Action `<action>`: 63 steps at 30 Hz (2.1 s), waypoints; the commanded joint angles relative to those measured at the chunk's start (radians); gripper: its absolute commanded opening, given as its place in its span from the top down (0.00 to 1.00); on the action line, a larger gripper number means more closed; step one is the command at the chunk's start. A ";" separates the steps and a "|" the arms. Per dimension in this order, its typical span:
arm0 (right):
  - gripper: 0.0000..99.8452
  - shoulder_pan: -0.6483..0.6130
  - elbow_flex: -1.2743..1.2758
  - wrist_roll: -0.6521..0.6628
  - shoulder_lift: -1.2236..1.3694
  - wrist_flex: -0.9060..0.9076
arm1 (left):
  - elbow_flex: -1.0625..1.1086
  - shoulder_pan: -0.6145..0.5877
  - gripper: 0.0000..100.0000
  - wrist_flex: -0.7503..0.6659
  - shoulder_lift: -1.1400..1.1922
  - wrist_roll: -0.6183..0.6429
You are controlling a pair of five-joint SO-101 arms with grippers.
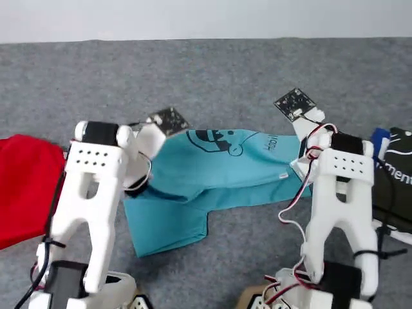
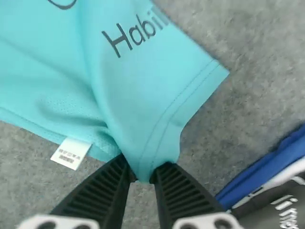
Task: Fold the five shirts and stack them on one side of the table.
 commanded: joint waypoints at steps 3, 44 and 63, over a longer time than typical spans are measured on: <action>0.99 0.013 -0.023 0.014 0.050 -0.005 | 0.018 0.002 0.99 0.005 -0.043 -0.005; 0.84 -0.113 -0.954 -0.667 0.792 0.111 | 0.048 -0.100 0.95 -0.172 -0.106 0.339; 0.84 -0.079 -1.358 -0.789 0.966 0.429 | 0.050 -0.198 0.95 -0.213 -0.077 0.338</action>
